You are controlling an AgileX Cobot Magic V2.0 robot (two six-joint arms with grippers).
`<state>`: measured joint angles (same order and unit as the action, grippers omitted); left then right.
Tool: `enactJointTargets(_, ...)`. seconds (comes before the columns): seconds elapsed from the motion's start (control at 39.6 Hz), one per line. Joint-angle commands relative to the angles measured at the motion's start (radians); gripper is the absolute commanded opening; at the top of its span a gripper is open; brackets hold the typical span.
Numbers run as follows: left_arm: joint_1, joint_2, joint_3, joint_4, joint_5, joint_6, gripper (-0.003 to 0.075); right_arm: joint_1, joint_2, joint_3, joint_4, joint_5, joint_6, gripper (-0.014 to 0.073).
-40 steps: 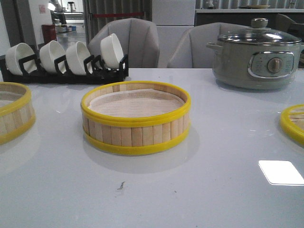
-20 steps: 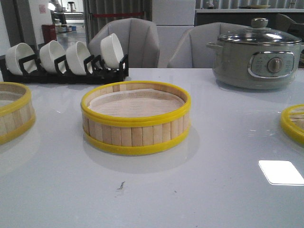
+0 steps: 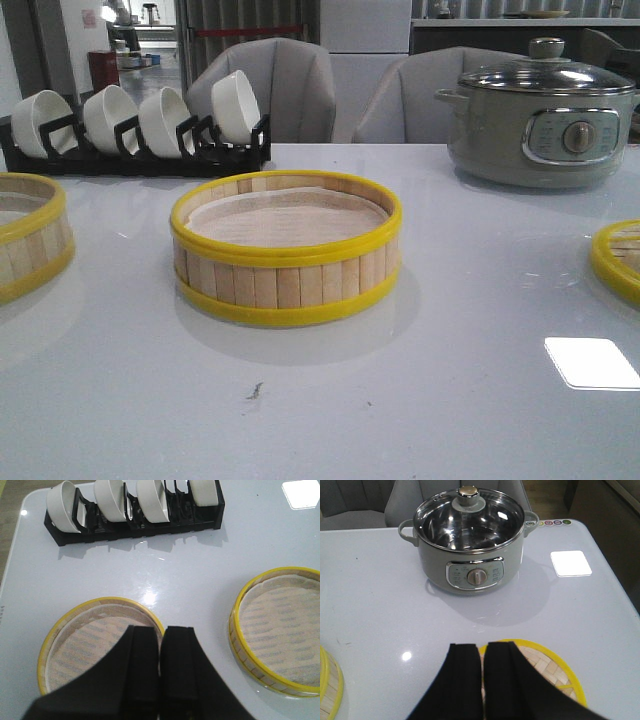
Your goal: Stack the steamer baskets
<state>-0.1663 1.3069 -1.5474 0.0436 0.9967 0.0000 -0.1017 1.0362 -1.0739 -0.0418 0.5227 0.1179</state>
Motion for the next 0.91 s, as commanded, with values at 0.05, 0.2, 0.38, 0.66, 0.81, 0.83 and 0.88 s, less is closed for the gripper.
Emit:
enactJointTargets(0.05, -0.001, -0.024, -0.037, -0.07, -0.088, 0.045, 0.0131, -0.001, -0.012, -0.038, -0.004, -0.074, 0.002, 0.0447)
enactJointTargets(0.2, -0.001, -0.015, -0.037, -0.103, -0.118, 0.065, 0.0366, -0.001, -0.012, -0.038, -0.004, -0.062, 0.002, 0.0465)
enactJointTargets(0.38, -0.001, 0.051, -0.029, -0.089, -0.108, 0.063, 0.0535, -0.001, -0.012, -0.038, -0.004, -0.063, 0.002, 0.0465)
enactJointTargets(0.66, -0.001, 0.274, -0.011, -0.089, -0.139, 0.054, 0.0526, -0.001, -0.012, -0.038, -0.004, -0.063, 0.002, 0.0465)
enactJointTargets(0.81, -0.001, 0.398, -0.011, -0.089, -0.152, 0.054, 0.0526, -0.001, -0.012, -0.038, -0.004, -0.062, 0.002, 0.0465)
enactJointTargets(0.83, -0.001, 0.413, -0.011, -0.089, -0.155, 0.054, 0.0526, -0.001, -0.012, -0.038, -0.004, -0.061, 0.002, 0.0465)
enactJointTargets(0.88, -0.001, 0.445, -0.011, -0.087, -0.161, 0.054, 0.0526, -0.001, -0.012, -0.038, -0.004, -0.06, 0.002, 0.0465)
